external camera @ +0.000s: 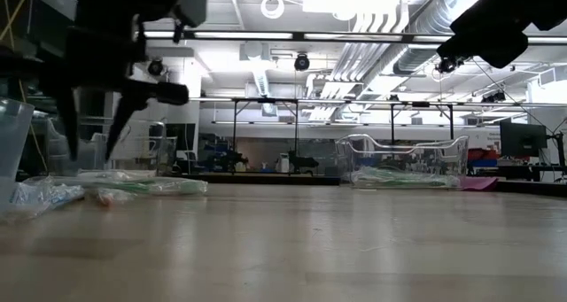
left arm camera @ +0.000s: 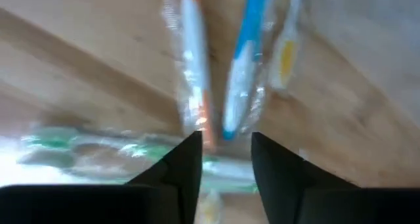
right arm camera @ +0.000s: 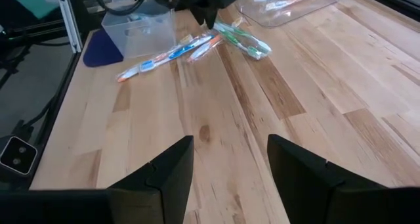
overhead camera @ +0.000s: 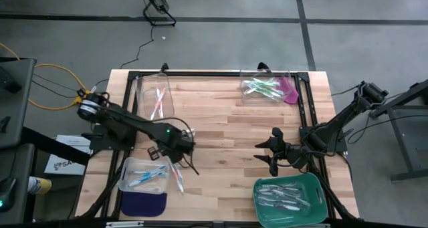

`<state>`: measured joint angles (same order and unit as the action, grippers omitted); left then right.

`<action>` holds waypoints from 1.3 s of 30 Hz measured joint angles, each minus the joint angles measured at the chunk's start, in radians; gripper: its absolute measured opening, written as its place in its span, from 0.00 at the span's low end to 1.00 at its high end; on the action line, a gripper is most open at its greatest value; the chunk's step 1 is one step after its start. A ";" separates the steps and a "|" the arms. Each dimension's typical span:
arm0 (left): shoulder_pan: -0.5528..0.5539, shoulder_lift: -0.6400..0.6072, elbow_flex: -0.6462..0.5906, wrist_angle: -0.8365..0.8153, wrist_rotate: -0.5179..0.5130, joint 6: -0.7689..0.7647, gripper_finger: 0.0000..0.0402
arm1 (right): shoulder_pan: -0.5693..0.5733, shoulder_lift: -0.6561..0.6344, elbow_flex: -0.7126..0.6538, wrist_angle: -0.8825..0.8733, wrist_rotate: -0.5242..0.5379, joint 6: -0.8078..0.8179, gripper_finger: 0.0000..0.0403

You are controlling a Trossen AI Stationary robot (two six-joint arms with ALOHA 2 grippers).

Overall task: Pick & Place Toothbrushes
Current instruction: Put the blue toothbrush into the bottom transparent bin

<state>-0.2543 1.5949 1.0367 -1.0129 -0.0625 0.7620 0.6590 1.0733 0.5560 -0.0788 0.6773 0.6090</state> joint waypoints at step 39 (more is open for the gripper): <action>-0.002 -0.066 -0.147 0.275 0.019 -0.033 0.28 | 0.000 0.000 0.000 -0.001 0.004 0.015 0.47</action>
<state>-0.2558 1.5288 0.8898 -0.7380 -0.0433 0.7292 0.6590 1.0729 0.5560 -0.0795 0.6815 0.6239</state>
